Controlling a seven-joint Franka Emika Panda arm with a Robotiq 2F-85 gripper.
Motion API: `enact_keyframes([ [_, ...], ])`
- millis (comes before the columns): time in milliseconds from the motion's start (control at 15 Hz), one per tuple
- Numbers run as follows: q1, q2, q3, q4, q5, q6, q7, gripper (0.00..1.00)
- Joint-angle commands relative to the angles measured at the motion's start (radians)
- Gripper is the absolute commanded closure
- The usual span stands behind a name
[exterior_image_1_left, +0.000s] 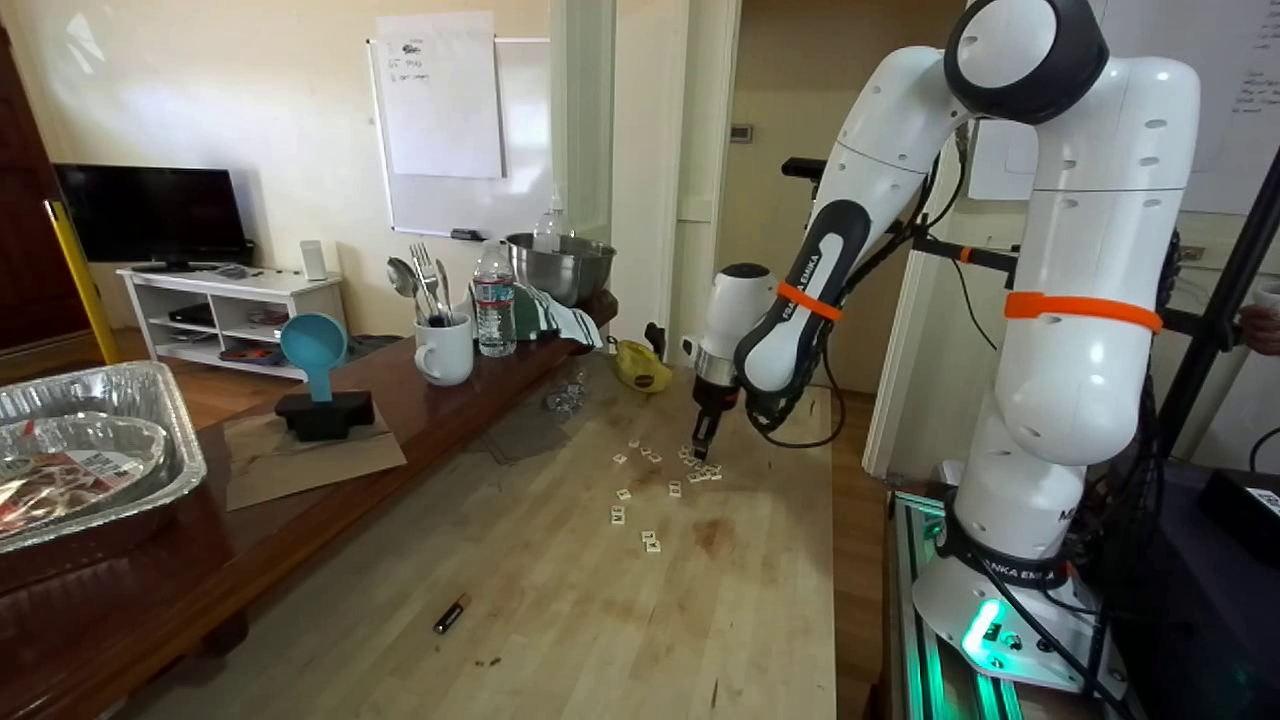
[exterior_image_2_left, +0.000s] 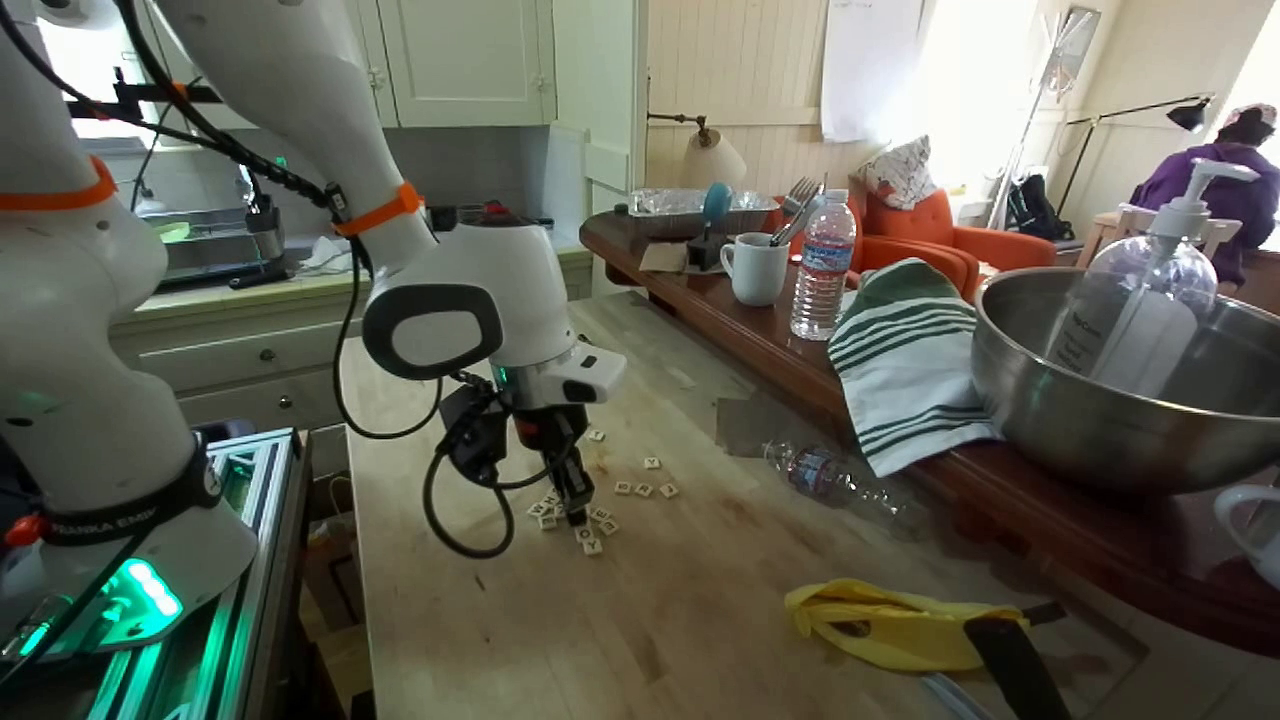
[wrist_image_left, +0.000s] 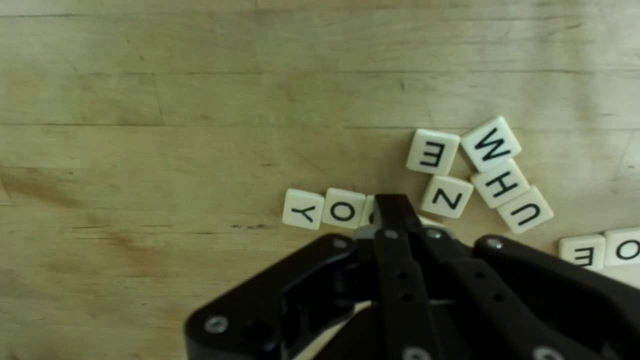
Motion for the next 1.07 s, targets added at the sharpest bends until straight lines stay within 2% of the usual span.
enact_keyframes([
  [0, 0.002, 0.04, -0.017, 0.001, 0.003, 0.053, 0.012, 1.0],
  [200, 0.002, 0.052, -0.013, 0.001, 0.02, 0.073, -0.002, 1.0],
  [467, 0.002, 0.07, 0.031, 0.0, 0.091, 0.098, -0.037, 1.0],
  [800, -0.046, 0.1, 0.196, 0.025, 0.295, 0.105, -0.157, 1.0],
  [1000, -0.075, 0.119, 0.275, 0.056, 0.376, 0.091, -0.219, 1.0],
])
